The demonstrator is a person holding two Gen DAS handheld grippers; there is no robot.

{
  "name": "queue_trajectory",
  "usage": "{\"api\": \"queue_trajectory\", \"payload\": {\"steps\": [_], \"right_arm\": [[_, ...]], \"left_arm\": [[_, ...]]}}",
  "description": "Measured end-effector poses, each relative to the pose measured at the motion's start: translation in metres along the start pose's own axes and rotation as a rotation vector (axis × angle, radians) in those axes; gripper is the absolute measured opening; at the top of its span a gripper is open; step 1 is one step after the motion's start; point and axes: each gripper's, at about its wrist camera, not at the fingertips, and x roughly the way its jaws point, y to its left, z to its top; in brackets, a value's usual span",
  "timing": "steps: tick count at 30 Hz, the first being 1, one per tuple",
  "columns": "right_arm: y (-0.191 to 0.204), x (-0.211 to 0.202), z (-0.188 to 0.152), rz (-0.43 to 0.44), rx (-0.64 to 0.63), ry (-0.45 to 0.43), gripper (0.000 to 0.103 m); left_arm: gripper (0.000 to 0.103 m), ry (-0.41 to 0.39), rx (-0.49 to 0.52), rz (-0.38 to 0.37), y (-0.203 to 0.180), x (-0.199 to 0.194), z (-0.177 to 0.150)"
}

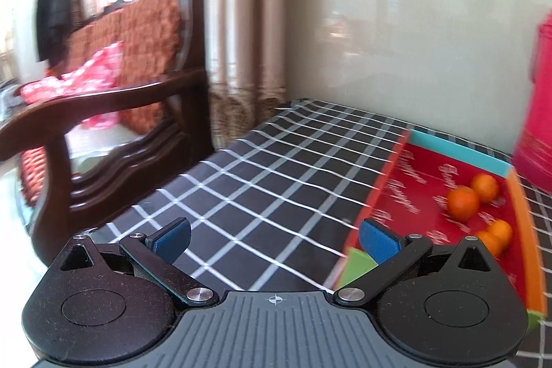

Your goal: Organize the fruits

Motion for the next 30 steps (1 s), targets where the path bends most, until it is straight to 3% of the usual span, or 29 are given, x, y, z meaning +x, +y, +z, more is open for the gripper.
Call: {"api": "queue_trajectory", "payload": {"steps": [3, 8, 17, 24, 30], "right_arm": [[-0.001, -0.025, -0.010, -0.025, 0.028, 0.013, 0.097], [0.007, -0.074, -0.022, -0.072, 0.075, 0.022, 0.097], [0.034, -0.141, -0.037, -0.119, 0.058, -0.005, 0.097], [0.041, -0.160, -0.042, -0.118, 0.077, -0.024, 0.097], [0.042, -0.161, -0.038, -0.122, 0.072, -0.035, 0.097]], "left_arm": [[0.103, 0.007, 0.048, -0.060, -0.009, -0.016, 0.000], [0.103, -0.001, 0.075, -0.122, -0.008, -0.075, -0.002], [0.103, -0.060, 0.113, -0.184, 0.005, -0.167, -0.009], [0.103, -0.085, 0.090, -0.203, 0.015, -0.194, -0.012], [0.103, -0.082, 0.088, -0.208, 0.013, -0.191, -0.013]]}}
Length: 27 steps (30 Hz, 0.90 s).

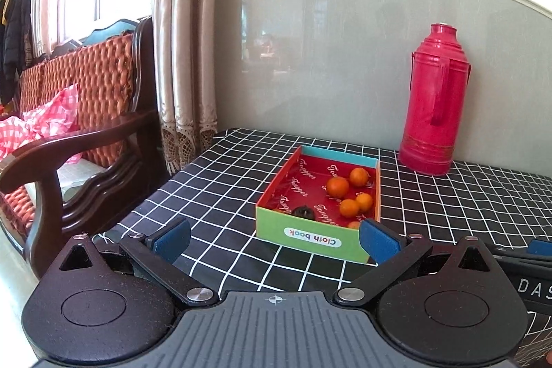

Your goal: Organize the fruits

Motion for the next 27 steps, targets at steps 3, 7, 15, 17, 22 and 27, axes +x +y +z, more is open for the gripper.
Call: {"api": "queue_trajectory", "payload": {"steps": [3, 7, 15, 17, 22, 27], "right_arm": [[-0.001, 0.001, -0.001, 0.000, 0.017, 0.002, 0.097], [-0.001, 0.002, -0.003, 0.002, 0.019, 0.009, 0.097], [-0.002, 0.002, -0.002, 0.002, 0.022, 0.006, 0.097], [-0.003, 0.002, -0.002, 0.002, 0.024, 0.005, 0.097], [-0.002, 0.003, -0.002, -0.007, 0.019, 0.003, 0.097], [-0.001, 0.003, -0.001, -0.022, 0.017, -0.004, 0.097]], "left_arm": [[0.103, 0.003, 0.004, 0.006, -0.002, 0.002, -0.002], [0.103, 0.006, 0.009, 0.007, -0.003, 0.001, -0.004], [0.103, 0.003, 0.016, 0.005, -0.006, 0.004, -0.002], [0.103, 0.002, 0.016, 0.002, -0.006, 0.003, -0.002], [0.103, 0.000, 0.023, -0.004, -0.009, 0.004, -0.002], [0.103, 0.005, 0.034, -0.007, -0.012, 0.006, -0.001]]}}
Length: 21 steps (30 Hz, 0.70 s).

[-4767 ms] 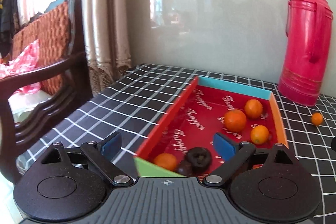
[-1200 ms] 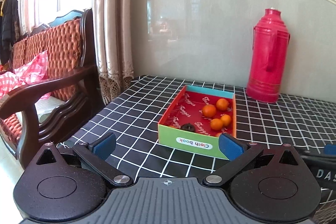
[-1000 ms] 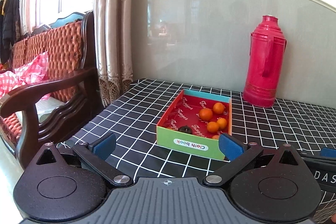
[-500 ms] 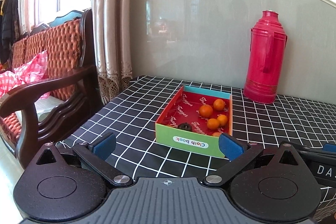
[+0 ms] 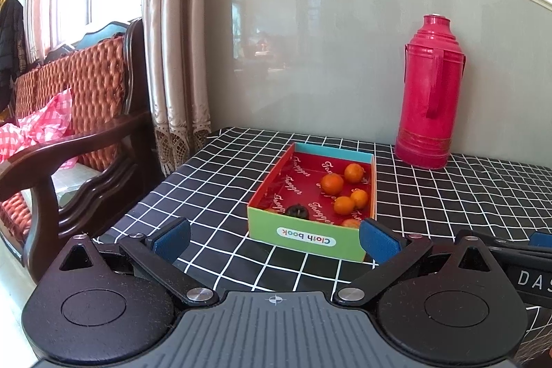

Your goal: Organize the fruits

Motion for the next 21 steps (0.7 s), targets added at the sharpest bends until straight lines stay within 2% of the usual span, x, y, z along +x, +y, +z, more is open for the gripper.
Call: {"api": "queue_trajectory", "payload": {"steps": [21], "right_arm": [[0.0059, 0.0011, 0.0079, -0.022, -0.022, -0.017, 0.097]], "left_arm": [[0.103, -0.004, -0.011, -0.010, 0.0033, 0.0051, 0.0024]]}}
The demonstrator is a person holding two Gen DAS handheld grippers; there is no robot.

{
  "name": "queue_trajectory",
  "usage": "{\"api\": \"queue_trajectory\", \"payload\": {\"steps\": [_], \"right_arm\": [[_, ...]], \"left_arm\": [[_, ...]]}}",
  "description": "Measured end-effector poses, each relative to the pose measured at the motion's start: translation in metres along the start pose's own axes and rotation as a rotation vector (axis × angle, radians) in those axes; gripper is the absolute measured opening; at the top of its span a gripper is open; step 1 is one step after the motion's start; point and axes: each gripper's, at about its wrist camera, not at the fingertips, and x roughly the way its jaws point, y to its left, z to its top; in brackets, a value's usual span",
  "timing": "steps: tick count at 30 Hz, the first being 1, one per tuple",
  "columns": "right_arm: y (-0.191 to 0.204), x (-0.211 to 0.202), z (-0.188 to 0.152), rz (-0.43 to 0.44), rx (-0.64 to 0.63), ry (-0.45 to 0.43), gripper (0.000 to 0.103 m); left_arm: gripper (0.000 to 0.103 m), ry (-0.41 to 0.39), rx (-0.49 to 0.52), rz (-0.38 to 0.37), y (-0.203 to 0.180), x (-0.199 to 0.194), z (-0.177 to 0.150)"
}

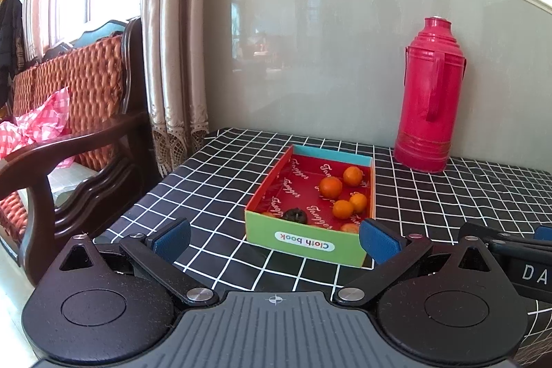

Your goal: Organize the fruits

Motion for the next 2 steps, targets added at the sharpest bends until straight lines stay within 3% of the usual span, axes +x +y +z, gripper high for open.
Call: {"api": "queue_trajectory", "payload": {"steps": [2], "right_arm": [[0.0007, -0.0004, 0.0004, 0.001, -0.004, -0.004, 0.097]], "left_arm": [[0.103, 0.002, -0.007, -0.008, 0.0014, 0.0010, 0.0003]]}}
